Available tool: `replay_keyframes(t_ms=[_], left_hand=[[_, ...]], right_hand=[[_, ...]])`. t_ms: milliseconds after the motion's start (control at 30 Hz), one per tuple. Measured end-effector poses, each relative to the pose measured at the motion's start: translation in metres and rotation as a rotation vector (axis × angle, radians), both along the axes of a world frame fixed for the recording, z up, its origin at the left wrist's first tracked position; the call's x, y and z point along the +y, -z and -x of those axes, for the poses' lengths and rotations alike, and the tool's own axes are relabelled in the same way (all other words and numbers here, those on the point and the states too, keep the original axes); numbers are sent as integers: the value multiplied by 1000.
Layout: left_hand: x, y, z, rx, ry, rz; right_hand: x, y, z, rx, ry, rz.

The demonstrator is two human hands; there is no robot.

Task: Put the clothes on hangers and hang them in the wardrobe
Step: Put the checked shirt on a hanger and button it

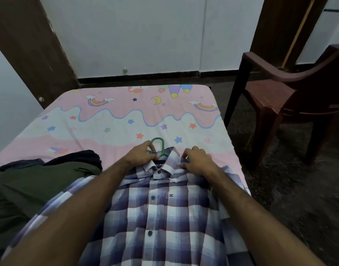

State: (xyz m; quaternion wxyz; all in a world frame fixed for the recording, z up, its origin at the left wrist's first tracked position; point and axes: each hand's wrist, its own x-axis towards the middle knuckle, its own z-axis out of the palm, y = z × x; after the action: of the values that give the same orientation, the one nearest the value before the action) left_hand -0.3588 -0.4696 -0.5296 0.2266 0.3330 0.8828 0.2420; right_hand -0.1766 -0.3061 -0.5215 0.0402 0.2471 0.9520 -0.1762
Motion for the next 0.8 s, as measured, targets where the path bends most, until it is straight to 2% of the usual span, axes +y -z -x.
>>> replay_keyframes(t_ms=[100,167,233,333,400,467,633,700,800], left_hand=[[-16,-24,-19,107,101,-46],[-30,-55,-31,282,185,-48],[-41,-102,-38,477,172,-111],[-52,-195,-46,635,68,-394],[-61,-265,-56,654,66,-607],[-76,-333,-74,643,85,-709],[-117,-466,-129,846,166,-743],[-134,-510,-151,942,148,-796],[-165,-567,-179,1048,90,-901]], right_hand=[[2,-14,-7,105,25,136],[-1,-38,-14,225,5,150],[-6,-75,-19,373,-10,126],[-16,-166,-27,617,-4,107],[-24,-238,-39,762,26,75],[-32,-304,-56,845,76,48],[-59,-433,-113,933,70,-82],[-63,-479,-145,964,-3,-10],[-64,-521,-203,830,-172,129]])
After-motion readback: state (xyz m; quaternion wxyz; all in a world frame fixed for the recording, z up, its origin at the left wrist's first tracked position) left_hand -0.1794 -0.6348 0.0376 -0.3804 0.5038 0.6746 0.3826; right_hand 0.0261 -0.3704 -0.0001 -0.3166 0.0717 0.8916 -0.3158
